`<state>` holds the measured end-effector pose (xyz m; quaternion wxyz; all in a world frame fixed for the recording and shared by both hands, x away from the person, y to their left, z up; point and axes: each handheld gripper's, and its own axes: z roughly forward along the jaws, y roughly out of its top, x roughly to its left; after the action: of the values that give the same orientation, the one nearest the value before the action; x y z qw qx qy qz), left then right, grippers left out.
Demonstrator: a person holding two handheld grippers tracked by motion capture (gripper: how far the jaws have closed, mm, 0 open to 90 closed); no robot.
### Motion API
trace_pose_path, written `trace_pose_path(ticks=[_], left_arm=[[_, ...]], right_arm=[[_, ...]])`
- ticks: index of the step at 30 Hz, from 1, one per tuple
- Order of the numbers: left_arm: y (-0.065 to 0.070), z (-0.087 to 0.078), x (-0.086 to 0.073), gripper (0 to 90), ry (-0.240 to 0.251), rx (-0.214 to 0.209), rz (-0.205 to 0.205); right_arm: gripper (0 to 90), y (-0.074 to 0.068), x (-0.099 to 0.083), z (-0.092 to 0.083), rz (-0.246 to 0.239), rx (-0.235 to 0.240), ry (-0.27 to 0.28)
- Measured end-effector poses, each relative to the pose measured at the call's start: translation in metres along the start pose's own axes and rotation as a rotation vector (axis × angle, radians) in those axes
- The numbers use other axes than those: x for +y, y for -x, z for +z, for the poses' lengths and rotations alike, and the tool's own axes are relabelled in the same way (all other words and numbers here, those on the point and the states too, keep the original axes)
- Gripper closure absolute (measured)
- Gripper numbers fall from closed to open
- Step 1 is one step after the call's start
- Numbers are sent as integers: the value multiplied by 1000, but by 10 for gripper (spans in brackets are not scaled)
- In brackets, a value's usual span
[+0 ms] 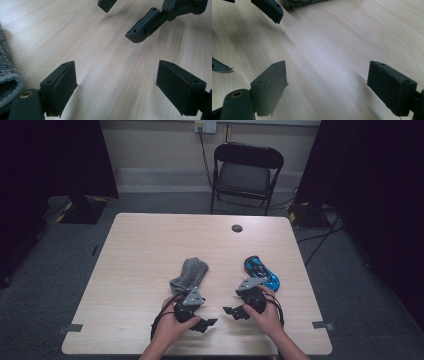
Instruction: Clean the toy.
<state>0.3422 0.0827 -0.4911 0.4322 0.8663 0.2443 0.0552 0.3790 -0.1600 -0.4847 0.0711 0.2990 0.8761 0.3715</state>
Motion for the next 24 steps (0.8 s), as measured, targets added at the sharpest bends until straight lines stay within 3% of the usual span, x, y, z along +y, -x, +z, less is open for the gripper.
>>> trace_pose_path(ticks=[18, 23, 24], left_arm=[[9, 10, -6, 161, -44, -29, 36], [10, 11, -6, 160, -47, -25, 56], [12, 12, -7, 160, -64, -14, 93]], right_arm=[[141, -4, -11, 6, -69, -5, -21], [135, -5, -14, 7, -102, -23, -6], [133, -4, -16, 7, -105, -17, 9]])
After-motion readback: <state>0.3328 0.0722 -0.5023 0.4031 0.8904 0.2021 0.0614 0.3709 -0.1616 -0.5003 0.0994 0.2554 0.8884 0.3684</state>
